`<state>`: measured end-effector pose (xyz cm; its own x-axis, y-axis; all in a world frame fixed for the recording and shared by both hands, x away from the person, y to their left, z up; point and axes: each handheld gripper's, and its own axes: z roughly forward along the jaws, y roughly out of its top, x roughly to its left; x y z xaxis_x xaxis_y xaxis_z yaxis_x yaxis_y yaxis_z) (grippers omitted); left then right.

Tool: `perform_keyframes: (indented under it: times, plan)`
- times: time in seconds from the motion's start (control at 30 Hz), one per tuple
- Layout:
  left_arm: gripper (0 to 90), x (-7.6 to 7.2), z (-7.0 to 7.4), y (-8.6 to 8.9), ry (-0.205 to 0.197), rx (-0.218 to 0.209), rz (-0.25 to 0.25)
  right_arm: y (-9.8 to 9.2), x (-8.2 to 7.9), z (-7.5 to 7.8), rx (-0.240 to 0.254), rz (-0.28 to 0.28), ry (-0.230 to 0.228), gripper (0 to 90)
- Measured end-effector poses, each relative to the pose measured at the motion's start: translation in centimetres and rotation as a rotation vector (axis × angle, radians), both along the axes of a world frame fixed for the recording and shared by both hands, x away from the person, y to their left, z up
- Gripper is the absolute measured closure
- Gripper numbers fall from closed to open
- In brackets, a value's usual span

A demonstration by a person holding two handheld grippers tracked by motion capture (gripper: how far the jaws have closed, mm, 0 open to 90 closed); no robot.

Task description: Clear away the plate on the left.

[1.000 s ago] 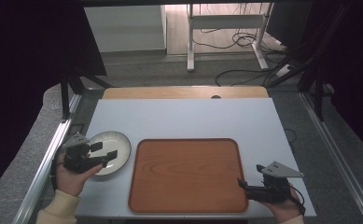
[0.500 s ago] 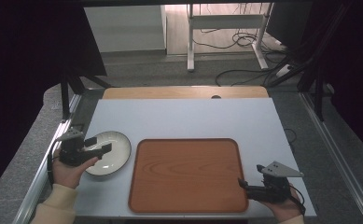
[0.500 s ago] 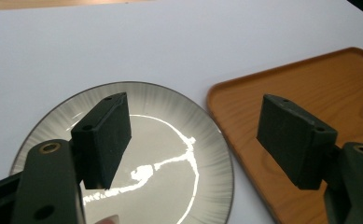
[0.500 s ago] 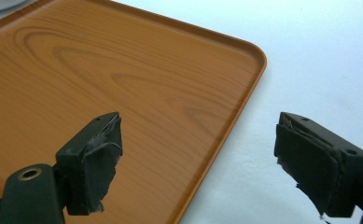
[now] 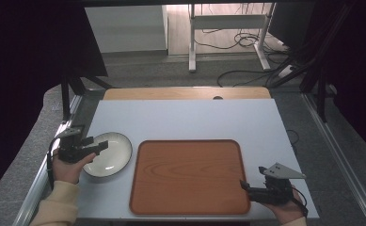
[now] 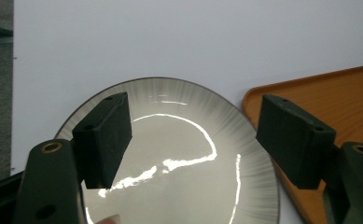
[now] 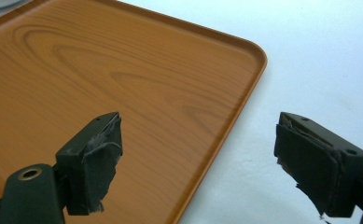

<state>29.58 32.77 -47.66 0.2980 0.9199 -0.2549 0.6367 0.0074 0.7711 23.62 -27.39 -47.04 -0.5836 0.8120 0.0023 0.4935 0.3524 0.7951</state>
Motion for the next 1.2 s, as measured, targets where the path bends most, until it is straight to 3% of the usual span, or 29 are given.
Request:
perform_keyframes:
  times: [0.17,0.53,1.2]
  plan:
    - [26.4,0.1,-0.3,0.9,0.007,0.01,0.025,0.0,0.0,-0.1,-0.004,-0.001,0.002,16.2]
    - [26.8,0.7,-1.5,3.0,0.029,-0.014,0.08,0.1,0.1,-0.2,-0.013,0.007,0.007,16.4]
    - [28.6,2.0,-3.8,5.2,0.09,-0.012,0.096,0.3,0.0,-0.2,-0.012,0.035,-0.007,16.5]
